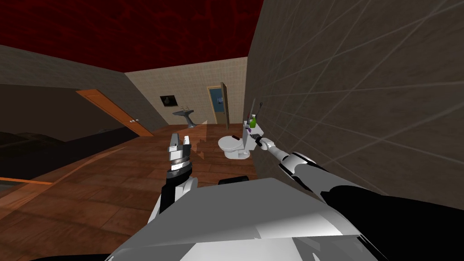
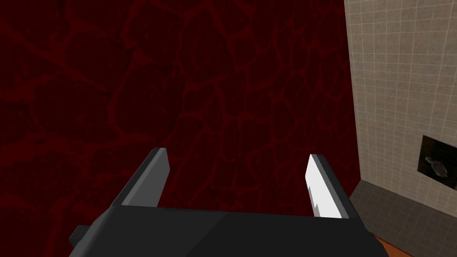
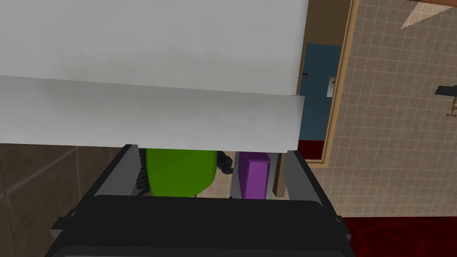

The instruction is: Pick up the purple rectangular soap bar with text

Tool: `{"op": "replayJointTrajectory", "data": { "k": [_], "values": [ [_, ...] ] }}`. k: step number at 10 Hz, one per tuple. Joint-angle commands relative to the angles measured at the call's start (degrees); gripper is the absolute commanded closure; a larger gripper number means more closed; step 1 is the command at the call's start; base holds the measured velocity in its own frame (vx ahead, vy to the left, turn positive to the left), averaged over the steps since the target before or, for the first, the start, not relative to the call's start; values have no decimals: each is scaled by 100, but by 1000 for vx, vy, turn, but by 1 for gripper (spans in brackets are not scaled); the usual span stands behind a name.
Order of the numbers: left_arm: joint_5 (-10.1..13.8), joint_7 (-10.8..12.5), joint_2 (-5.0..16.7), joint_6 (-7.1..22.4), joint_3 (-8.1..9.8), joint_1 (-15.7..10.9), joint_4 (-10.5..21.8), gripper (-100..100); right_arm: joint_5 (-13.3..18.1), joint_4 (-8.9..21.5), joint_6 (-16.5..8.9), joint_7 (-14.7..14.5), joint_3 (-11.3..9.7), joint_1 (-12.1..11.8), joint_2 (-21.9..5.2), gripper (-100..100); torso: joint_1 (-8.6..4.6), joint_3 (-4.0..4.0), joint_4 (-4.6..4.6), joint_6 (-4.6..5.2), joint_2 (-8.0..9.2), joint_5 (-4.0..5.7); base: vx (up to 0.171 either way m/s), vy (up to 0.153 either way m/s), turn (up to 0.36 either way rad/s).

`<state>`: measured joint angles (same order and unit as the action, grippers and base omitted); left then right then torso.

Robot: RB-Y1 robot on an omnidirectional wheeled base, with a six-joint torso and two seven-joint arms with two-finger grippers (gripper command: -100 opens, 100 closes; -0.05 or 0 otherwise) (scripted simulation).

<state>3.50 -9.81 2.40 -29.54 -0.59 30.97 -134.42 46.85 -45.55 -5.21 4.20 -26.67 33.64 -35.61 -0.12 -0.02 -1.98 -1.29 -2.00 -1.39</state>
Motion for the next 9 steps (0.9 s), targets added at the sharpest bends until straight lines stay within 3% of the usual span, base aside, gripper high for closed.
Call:
{"op": "replayJointTrajectory", "data": {
  "k": [1,3,5,6,9],
  "values": [
    [0,0,0,0,0,0,0,0,246,286,102,-52,268,286,152,-100,0,0,0,0,0,0,-35,-14,9],
    [0,0,0,0,0,1,0,0,246,409,102,-52,268,612,152,-100,11,-19,8,-2,-32,-2,5,-1,3],
    [0,0,0,0,0,1,0,0,266,456,98,-35,278,645,177,-100,15,-25,11,-3,-42,-2,6,1,-2],
    [0,0,0,0,0,1,0,0,304,486,132,-51,323,662,199,100,13,-25,11,0,-40,-1,0,0,0],
    [0,0,0,0,0,1,0,0,300,483,129,-49,318,660,197,100,11,-23,11,0,-37,-1,0,0,0]
  ]
}}
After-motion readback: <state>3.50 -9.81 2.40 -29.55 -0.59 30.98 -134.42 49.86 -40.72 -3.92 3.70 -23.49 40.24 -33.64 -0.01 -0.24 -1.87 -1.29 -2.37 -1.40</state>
